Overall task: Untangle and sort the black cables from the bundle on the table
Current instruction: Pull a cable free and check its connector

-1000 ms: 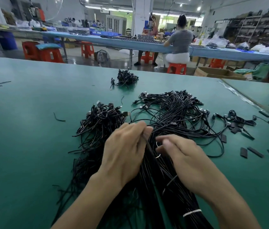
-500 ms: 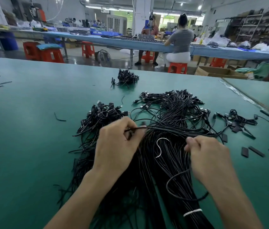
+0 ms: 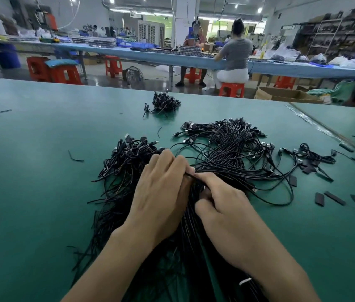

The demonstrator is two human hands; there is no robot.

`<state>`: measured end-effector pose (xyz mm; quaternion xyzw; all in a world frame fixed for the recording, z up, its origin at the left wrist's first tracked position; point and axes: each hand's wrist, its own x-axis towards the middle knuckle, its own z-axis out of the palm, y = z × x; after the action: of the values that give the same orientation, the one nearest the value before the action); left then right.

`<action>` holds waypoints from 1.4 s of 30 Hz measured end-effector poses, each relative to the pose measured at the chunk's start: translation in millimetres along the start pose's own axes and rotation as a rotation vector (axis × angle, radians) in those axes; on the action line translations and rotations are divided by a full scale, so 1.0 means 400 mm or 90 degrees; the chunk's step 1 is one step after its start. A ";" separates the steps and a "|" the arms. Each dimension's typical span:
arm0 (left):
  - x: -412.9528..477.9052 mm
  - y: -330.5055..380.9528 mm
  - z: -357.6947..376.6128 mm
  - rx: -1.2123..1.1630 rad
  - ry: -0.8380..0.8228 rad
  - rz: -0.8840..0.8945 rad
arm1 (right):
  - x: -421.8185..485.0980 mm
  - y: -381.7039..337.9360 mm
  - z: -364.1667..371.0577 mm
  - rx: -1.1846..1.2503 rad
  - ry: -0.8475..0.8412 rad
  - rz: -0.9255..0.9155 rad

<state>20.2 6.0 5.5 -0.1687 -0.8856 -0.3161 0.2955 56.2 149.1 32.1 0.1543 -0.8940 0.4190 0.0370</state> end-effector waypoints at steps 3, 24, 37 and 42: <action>-0.001 -0.014 0.003 -0.071 -0.028 -0.034 | 0.008 0.005 0.007 0.066 0.124 0.005; 0.000 0.050 -0.022 -0.650 -0.408 -0.289 | 0.031 0.056 -0.047 0.318 0.241 -0.001; 0.028 0.016 -0.003 -0.797 0.052 -0.436 | 0.013 0.035 0.022 0.001 -0.083 -0.015; 0.007 0.029 0.006 -0.495 -0.100 -0.267 | 0.011 0.019 -0.002 0.045 0.025 -0.098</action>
<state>22.5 16.5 11.2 -0.1073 -0.7360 -0.6646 0.0716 49.7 153.3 27.9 0.2155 -0.8634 0.4488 0.0814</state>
